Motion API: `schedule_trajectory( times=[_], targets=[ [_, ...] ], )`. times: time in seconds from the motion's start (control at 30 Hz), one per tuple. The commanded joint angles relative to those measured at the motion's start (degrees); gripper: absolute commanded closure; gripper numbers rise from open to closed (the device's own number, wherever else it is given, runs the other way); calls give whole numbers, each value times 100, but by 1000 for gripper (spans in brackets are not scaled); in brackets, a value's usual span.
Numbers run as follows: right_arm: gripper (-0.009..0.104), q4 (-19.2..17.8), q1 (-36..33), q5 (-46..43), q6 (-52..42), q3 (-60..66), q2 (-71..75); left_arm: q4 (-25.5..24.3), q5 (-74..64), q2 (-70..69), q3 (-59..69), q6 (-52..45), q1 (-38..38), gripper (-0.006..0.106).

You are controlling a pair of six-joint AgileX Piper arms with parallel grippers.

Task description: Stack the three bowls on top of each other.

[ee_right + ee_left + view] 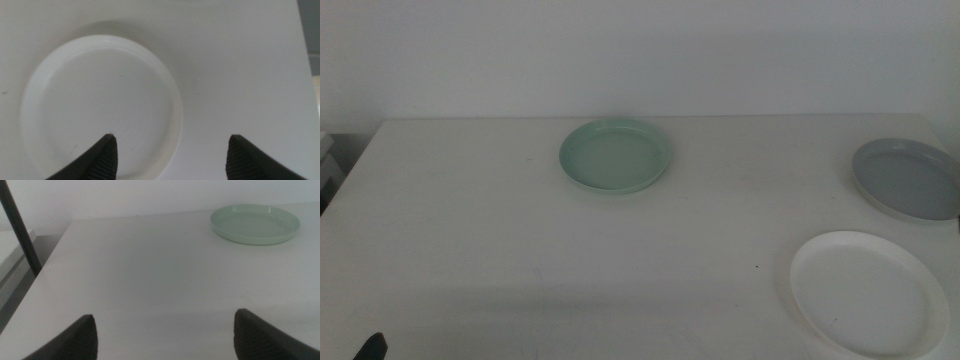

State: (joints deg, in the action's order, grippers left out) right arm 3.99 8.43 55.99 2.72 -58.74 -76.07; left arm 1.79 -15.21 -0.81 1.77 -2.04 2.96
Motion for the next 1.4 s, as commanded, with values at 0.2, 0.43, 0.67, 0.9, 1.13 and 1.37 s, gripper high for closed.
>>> schedule_trajectory(
  times=[0.2,0.43,0.67,0.9,1.13,1.37],
  targets=[
    [40,4,60,-362,-228,-171,-1086,29,408,-72,-27,73,-6,2],
    [42,82,178,-685,-463,-100,-1803,29,408,-72,-27,73,-6,2],
    [50,129,178,-1219,-506,98,-2285,29,408,-72,-27,73,-6,2],
    [75,150,164,-1255,-607,154,-2478,29,408,-72,-27,73,-6,2],
    [96,191,-20,-956,-579,93,-2170,29,408,-72,-27,73,-6,2],
    [96,454,-818,-591,-272,-462,-1498,29,408,-72,-27,73,-6,2]
  ],
)
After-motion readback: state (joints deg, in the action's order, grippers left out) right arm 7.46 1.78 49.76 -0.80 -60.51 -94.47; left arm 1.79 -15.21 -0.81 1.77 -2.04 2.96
